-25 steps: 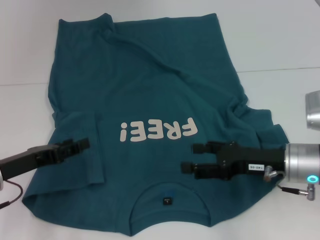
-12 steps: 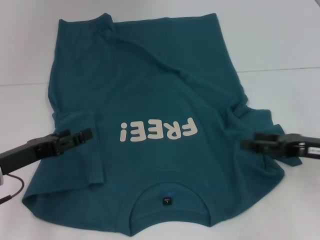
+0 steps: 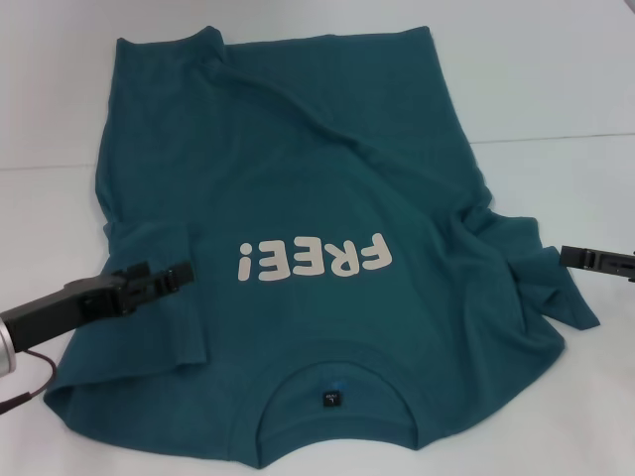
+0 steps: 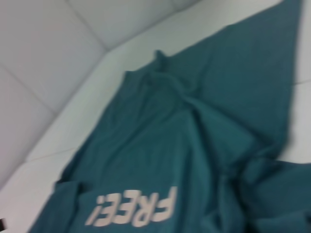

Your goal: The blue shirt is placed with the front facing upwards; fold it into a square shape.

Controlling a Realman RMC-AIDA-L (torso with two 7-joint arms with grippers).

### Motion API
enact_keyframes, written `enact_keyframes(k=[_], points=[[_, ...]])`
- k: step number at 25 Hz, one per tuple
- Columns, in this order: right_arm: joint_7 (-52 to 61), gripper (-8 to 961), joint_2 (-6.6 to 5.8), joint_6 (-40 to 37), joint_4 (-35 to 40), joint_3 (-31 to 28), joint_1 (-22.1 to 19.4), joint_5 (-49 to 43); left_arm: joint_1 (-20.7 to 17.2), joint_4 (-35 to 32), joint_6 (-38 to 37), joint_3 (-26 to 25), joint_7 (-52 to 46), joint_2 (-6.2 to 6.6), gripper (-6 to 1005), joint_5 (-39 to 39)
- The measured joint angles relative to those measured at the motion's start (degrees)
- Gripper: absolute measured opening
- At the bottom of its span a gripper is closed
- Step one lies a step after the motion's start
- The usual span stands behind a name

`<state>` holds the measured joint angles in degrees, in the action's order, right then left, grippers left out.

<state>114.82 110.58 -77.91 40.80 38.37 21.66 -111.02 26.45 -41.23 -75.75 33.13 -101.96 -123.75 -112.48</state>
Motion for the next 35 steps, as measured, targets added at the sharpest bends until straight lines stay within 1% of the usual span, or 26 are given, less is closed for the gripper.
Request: enact_keyframes(k=[12,15,18,22,27,30,33,35], points=[[8.1,911,-0.12,3.8,1.2,-0.7,3.2,-9.7,0.2,1.3,0.5,0.8,0.1,0.08,913,-0.2],[8.6,911,0.21,4.3,2.6,-0.7,3.5,-11.0,0.2,1.4,0.6,0.8,0.2,0.09,913,-0.2],[8.6,911,0.97,5.9,3.6,-0.7,3.7,-11.0,0.2,1.4,0.6,0.8,0.2,0.09,913,-0.2],[8.0,910,2.40,9.9,3.5,0.1,4.7,-11.6,0.1,1.4,0.8,0.8,0.2,0.09,913,-0.2],[7.6,910,5.11,15.5,3.2,0.3,6.8,-15.8,0.1,1.3,1.2,0.8,0.2,0.09,912,-0.2],[7.6,910,6.47,17.8,3.0,0.5,8.1,-18.2,0.1,1.3,1.2,0.8,0.2,0.09,912,-0.2],[7.5,909,7.23,19.2,2.8,0.8,8.8,-19.0,0.1,1.3,1.2,0.8,0.2,0.09,912,-0.2],[7.3,909,7.33,20.0,2.3,0.8,9.1,-19.0,0.1,1.3,1.3,0.8,0.2,0.09,912,-0.2]])
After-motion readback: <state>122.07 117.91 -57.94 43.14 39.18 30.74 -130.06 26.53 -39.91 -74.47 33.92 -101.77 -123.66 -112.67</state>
